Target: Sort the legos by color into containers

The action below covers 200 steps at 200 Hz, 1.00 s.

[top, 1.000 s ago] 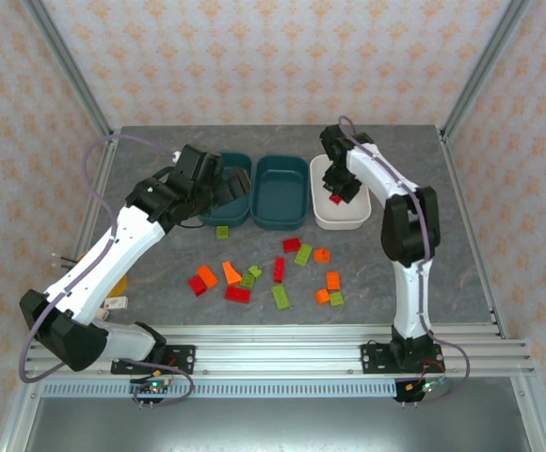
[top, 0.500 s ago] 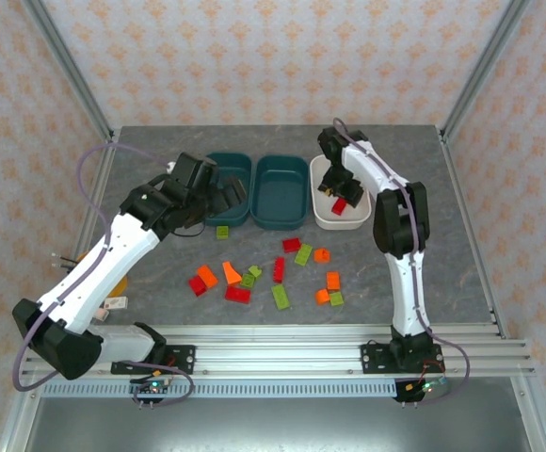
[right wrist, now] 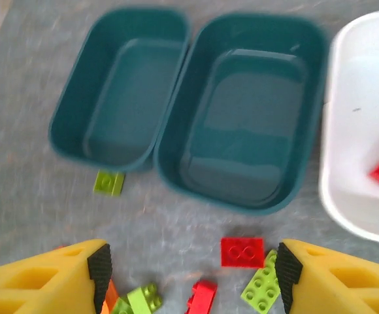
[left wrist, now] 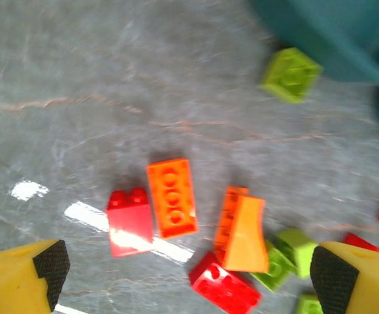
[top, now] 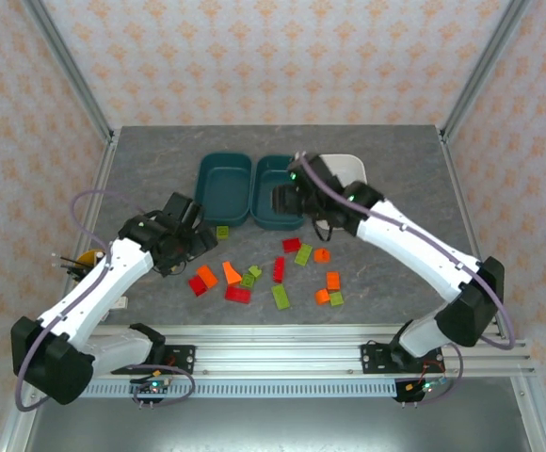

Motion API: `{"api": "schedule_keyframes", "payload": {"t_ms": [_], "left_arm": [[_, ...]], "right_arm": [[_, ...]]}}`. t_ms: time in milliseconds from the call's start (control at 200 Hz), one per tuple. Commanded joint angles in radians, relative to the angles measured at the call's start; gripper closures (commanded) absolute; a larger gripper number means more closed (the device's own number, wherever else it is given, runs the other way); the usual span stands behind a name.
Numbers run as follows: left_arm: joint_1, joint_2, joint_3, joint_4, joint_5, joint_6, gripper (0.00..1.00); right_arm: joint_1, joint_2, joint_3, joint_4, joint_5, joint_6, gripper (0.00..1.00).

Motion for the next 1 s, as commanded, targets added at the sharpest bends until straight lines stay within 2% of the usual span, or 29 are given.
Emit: {"api": "schedule_keyframes", "payload": {"t_ms": [0,130,385,671,996], "left_arm": [[0.066,0.053,-0.067,0.084,0.096,-0.008,0.04],[0.094,0.152,-0.070,0.151,0.116,0.029,0.13],[0.098,0.317,-0.039,0.198,0.082,0.080,0.28],[0.098,0.392,-0.091,0.295,0.136,0.032,0.30],[0.051,0.395,-0.104,0.290,0.127,-0.021,0.33]], "right_arm": [[0.079,-0.014,-0.129,0.130,-0.033,-0.071,0.31],[0.137,-0.004,-0.170,0.148,-0.057,-0.047,0.31],[0.143,0.024,-0.142,0.114,-0.073,-0.062,0.31],[0.143,-0.002,-0.177,0.179,-0.155,-0.050,0.31],[0.143,0.014,-0.163,0.166,-0.145,-0.045,0.31]]}}
